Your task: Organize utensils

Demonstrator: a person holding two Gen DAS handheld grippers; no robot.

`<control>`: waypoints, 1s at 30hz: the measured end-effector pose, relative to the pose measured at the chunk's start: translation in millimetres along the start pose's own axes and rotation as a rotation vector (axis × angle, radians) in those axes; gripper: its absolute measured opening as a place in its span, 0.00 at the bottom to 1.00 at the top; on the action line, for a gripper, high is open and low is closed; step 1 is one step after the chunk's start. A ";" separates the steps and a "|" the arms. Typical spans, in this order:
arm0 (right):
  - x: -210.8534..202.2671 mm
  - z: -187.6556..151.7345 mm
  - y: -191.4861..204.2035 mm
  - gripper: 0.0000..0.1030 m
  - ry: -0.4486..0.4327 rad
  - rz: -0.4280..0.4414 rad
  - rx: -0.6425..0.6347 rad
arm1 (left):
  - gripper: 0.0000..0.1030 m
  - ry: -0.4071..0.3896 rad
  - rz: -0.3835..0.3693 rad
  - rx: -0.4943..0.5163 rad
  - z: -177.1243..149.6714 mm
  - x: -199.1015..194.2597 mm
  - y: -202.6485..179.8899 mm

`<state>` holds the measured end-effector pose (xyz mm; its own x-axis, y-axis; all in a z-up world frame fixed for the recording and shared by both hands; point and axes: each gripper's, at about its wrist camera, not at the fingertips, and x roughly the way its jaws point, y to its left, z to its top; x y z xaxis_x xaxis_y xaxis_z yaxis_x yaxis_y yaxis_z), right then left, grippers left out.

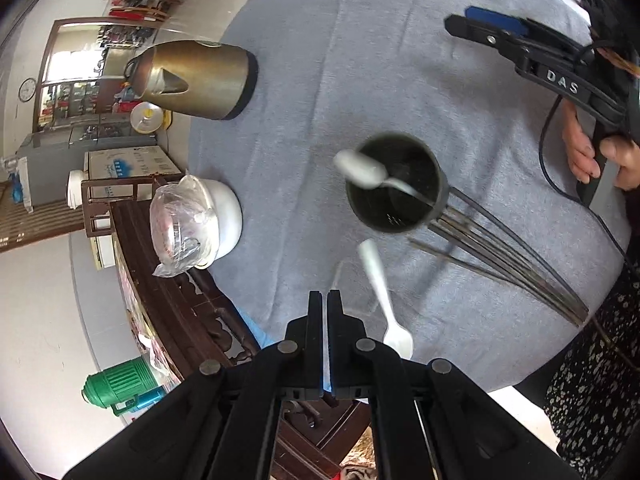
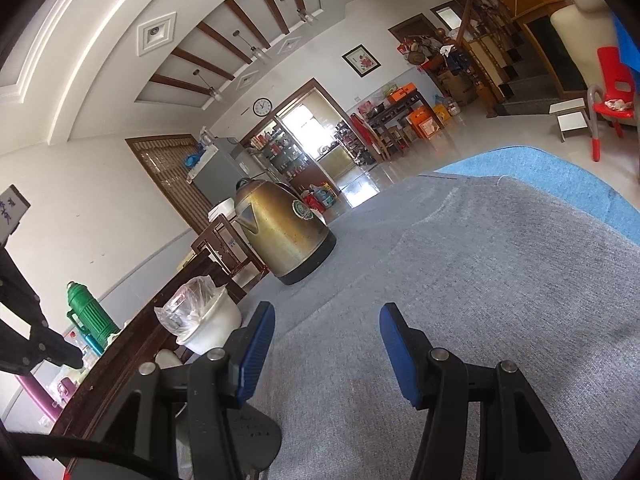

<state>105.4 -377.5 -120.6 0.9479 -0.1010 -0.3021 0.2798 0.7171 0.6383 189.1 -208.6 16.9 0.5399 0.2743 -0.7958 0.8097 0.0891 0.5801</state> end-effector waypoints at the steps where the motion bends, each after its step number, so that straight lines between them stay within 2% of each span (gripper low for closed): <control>1: -0.2 0.0 -0.1 0.57 0.000 0.001 0.002 | 0.02 -0.015 -0.006 -0.022 -1.2 -1.3 3.0; 5: 1.4 -0.1 0.0 0.57 0.008 0.001 0.003 | 0.03 -0.081 -0.048 -0.119 -14.5 -0.9 14.2; 8: 2.3 0.1 -1.3 0.57 0.017 0.002 0.012 | 0.07 -0.101 -0.117 -0.250 -38.1 16.2 23.4; 10: 1.9 0.4 -3.2 0.57 0.016 0.004 0.022 | 0.35 -0.087 -0.162 -0.325 -58.2 38.9 23.0; 12: 2.5 0.4 -3.8 0.57 0.022 0.006 0.029 | 0.45 -0.062 -0.202 -0.416 -78.0 66.1 19.7; 14: 3.5 -0.1 -3.1 0.57 0.028 0.004 0.032 | 0.45 -0.038 -0.265 -0.524 -96.4 93.3 16.6; 18: 4.4 -0.7 -2.3 0.57 0.026 -0.001 0.024 | 0.45 -0.023 -0.398 -0.840 -132.6 144.0 11.4; 19: 4.9 -0.9 -1.9 0.57 0.028 -0.003 0.021 | 0.45 -0.026 -0.444 -0.950 -141.8 156.8 9.8; 21: 5.3 -1.2 -1.6 0.57 0.029 -0.006 0.016 | 0.45 -0.062 -0.495 -1.094 -151.0 168.0 8.8; 24: 6.7 -1.2 -1.4 0.57 0.032 -0.011 0.014 | 0.45 -0.135 -0.550 -1.177 -151.1 172.3 4.7; 27: 8.0 -1.3 -1.8 0.57 0.037 -0.015 0.012 | 0.45 -0.089 -0.664 -1.270 -153.4 188.9 -3.9; 30: 8.3 -1.4 -1.7 0.57 0.037 -0.014 0.014 | 0.44 -0.116 -0.717 -1.403 -161.9 197.0 -3.7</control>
<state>112.5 -378.6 -125.2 0.9375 -0.0851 -0.3373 0.2957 0.7059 0.6437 255.3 0.2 -113.8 0.2208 -0.2784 -0.9348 0.0807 0.9603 -0.2670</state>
